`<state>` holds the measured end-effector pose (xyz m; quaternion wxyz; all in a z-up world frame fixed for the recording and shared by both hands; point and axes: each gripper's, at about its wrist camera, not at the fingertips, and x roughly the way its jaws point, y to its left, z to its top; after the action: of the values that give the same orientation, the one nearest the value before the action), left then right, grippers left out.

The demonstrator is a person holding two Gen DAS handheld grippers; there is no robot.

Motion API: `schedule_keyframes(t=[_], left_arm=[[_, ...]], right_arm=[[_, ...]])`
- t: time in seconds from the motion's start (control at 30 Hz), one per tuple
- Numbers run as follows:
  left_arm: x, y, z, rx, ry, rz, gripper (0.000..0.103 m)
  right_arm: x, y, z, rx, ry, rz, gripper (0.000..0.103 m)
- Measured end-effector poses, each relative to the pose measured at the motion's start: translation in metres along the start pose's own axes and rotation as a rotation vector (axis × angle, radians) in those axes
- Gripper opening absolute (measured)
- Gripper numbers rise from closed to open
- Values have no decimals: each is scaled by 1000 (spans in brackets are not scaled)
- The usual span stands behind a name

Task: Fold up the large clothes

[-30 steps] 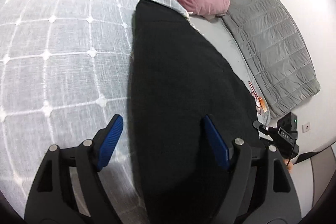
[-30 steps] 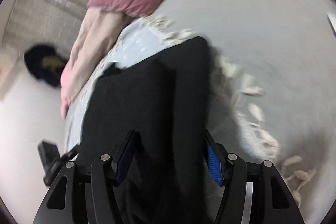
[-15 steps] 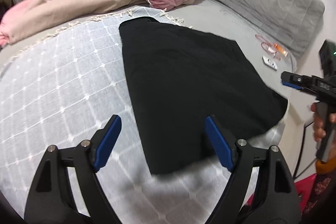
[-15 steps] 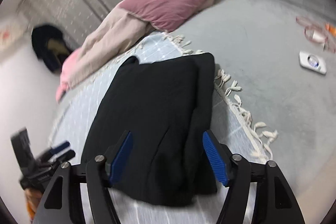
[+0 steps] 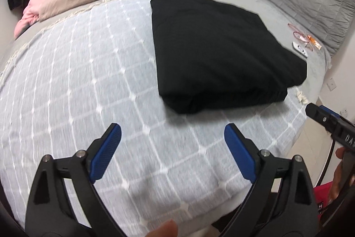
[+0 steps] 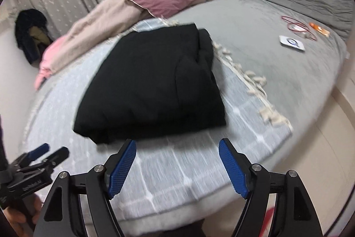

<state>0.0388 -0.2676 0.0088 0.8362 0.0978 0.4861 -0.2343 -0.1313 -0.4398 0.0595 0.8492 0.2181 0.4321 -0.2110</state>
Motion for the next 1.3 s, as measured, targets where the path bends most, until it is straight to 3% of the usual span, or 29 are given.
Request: schedule_keyframes(t=[0.43, 0.9, 1.0, 1.3], left_arm=[[-16, -12, -16, 2, 7, -11, 94], [-16, -8, -17, -24, 31, -23, 94], [-16, -10, -18, -14, 32, -13, 101], [-18, -14, -18, 6, 24, 13, 102]], right_arm=[[-6, 15, -16, -83, 10, -118, 78], [-3, 18, -18, -83, 18, -103, 79], [-2, 19, -19, -85, 20, -104, 79], [-1, 21, -20, -88, 24, -103, 79]])
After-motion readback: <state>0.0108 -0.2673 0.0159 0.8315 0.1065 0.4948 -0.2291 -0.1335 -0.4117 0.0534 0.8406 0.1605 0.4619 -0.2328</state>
